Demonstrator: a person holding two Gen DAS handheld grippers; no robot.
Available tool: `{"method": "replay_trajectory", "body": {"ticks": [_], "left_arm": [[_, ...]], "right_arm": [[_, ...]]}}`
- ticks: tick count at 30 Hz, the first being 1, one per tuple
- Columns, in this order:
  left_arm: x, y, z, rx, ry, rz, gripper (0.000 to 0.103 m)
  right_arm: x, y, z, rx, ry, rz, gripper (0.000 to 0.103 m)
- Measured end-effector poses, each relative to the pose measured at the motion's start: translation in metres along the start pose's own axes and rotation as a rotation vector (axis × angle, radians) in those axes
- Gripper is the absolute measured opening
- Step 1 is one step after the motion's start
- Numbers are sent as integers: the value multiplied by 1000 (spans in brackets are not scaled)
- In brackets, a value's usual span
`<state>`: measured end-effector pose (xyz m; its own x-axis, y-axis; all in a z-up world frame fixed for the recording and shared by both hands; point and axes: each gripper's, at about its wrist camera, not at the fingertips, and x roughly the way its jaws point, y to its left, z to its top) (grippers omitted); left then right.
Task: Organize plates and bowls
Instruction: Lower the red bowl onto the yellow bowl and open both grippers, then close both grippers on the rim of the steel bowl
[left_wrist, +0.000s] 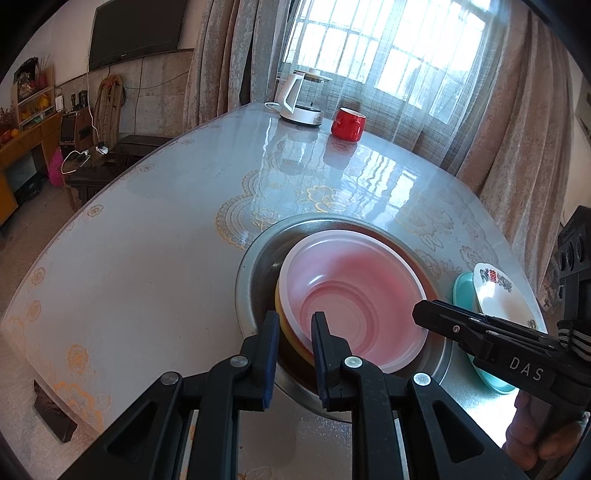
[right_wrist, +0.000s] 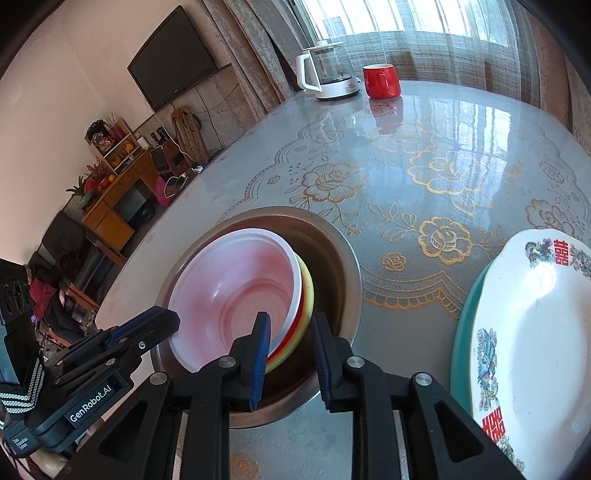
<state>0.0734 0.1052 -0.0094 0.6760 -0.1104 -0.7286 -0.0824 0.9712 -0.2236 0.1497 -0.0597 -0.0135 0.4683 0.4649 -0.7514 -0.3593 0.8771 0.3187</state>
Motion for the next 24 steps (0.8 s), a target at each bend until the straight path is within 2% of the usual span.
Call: {"method": "replay_trajectory", "body": {"ticks": [6,17,21,24], "left_arm": [[-1,-8,-1,10,-3,0,19],[-3,-8,0,8,-15,11,30],[-8,1,3,-23,-24,-21,37],[-13,13,7,-57,-41,-18,41]], "right_arm": [[-7,-3,-2,-1,-16,9,23],[-24,-19,-10,47,-50,7,26],[-25,-30,-12,87,-47,-2,28],[-25,-34,-13,97,-47,-14,30]]}}
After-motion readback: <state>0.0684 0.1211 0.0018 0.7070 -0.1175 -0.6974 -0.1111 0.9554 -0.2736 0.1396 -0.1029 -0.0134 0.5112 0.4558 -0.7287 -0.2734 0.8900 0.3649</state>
